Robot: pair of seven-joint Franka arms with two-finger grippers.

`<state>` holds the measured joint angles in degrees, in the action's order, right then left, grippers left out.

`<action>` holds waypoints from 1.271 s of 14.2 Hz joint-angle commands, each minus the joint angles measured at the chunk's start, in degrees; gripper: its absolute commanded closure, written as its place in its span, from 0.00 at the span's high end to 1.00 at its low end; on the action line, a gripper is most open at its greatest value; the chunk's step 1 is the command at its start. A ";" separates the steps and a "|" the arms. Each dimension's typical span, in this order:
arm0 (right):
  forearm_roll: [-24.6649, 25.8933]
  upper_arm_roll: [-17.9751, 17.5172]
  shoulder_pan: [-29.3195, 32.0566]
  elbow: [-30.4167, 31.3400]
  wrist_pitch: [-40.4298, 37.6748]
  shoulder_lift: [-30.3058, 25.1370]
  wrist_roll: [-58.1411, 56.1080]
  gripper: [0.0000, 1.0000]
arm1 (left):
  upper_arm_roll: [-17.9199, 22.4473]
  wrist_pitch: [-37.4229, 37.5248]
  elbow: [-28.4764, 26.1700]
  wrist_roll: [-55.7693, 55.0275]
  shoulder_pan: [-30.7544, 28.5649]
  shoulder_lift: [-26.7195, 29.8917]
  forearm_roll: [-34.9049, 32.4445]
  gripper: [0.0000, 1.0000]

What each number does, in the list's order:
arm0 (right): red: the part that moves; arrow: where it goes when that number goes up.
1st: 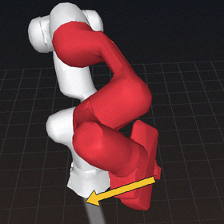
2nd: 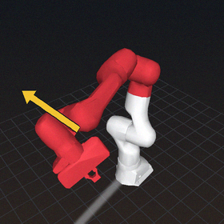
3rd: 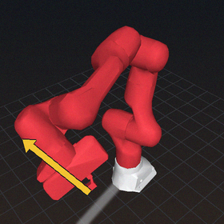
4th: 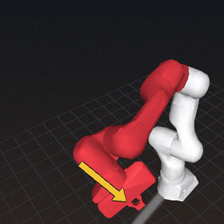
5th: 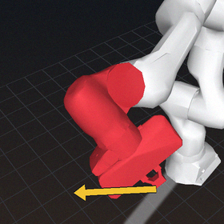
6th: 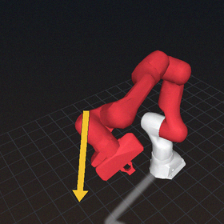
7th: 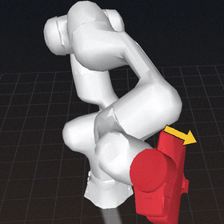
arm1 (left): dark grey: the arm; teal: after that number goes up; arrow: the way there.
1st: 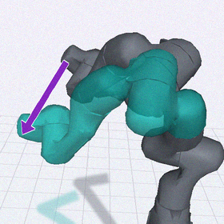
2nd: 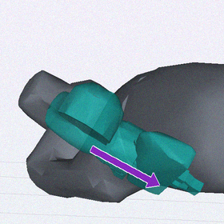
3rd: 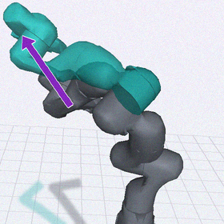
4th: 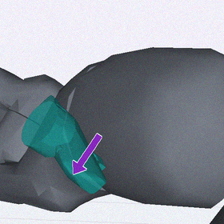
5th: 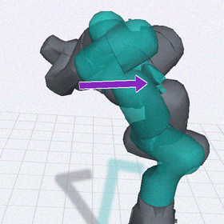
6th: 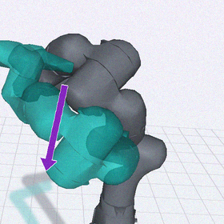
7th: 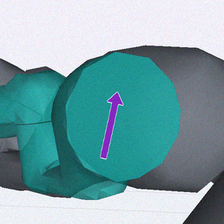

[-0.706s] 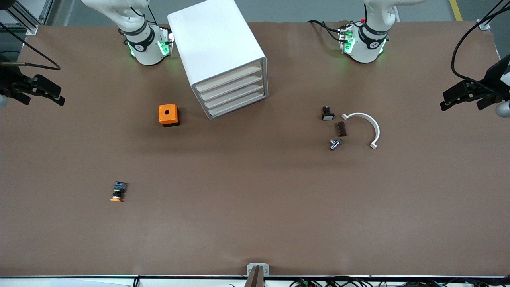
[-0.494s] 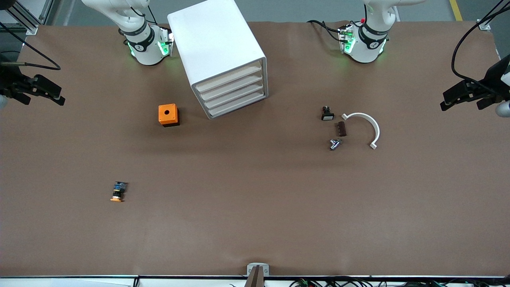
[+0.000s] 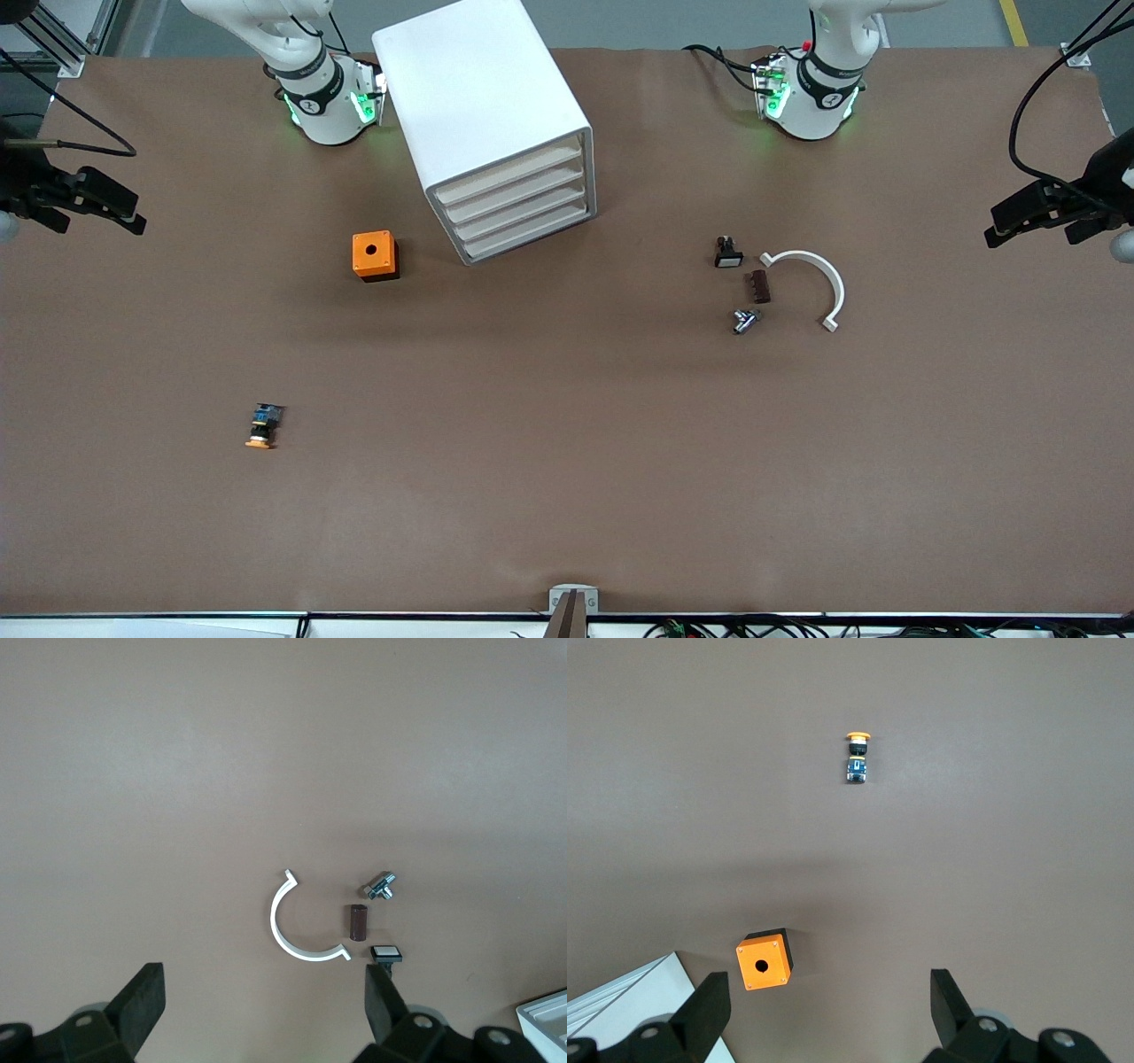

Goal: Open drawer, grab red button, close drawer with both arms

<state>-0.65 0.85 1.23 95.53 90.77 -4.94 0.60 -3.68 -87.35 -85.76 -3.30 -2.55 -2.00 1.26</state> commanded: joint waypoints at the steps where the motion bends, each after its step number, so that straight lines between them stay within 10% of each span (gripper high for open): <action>1: 0.04 -0.24 0.08 1.06 0.11 -1.21 -0.24 1.00 | -0.27 1.21 1.39 0.40 -0.88 -0.90 0.58 0.99; 18: 0.03 0.03 0.26 -1.92 0.02 0.36 0.19 1.00 | -0.80 -5.64 2.35 -17.14 10.71 -22.77 3.47 0.99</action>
<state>-0.65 0.92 1.23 94.89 90.95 -4.94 0.61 -4.67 -92.48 -85.53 -14.89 6.42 -22.53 2.59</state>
